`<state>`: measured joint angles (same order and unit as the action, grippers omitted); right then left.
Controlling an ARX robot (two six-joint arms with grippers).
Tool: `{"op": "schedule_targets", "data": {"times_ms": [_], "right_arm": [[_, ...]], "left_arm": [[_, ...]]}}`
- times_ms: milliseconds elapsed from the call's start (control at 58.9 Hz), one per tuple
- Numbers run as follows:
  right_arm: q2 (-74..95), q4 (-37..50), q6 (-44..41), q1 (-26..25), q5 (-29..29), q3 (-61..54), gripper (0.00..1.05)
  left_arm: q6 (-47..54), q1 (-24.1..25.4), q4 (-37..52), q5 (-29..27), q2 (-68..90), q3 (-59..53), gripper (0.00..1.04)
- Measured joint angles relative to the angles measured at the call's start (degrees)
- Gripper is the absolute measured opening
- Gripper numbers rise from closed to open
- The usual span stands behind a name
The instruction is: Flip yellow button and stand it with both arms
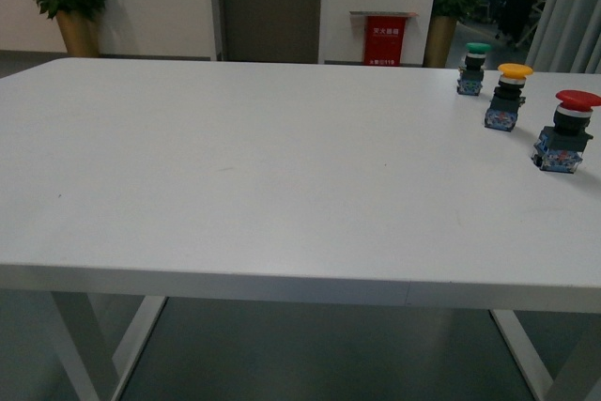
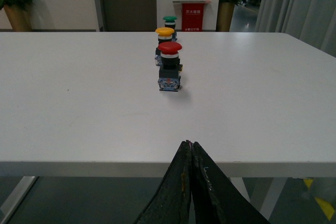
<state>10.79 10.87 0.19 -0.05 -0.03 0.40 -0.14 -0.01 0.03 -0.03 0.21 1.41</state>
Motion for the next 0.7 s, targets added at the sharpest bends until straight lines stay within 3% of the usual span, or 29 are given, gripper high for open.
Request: {"op": "schedule_targets", "data": {"times_ms": [102, 204, 509, 696], "right_arm": [[-1.8, -1.8, 0.0, 0.0, 0.0, 0.0, 0.03], [-8.3, -10.2, 0.0, 0.0, 0.0, 0.0, 0.03], [-10.5, -10.8, -0.1, 0.0, 0.0, 0.1, 0.04], [-10.5, -10.8, -0.1, 0.0, 0.0, 0.1, 0.33]], "left_arm": [[0.0, 0.0, 0.0, 0.0, 0.0, 0.0, 0.99], [0.0, 0.0, 0.0, 0.0, 0.0, 0.0, 0.99], [0.0, 0.0, 0.0, 0.0, 0.0, 0.0, 0.99], [0.0, 0.0, 0.0, 0.0, 0.0, 0.0, 0.99]]}}
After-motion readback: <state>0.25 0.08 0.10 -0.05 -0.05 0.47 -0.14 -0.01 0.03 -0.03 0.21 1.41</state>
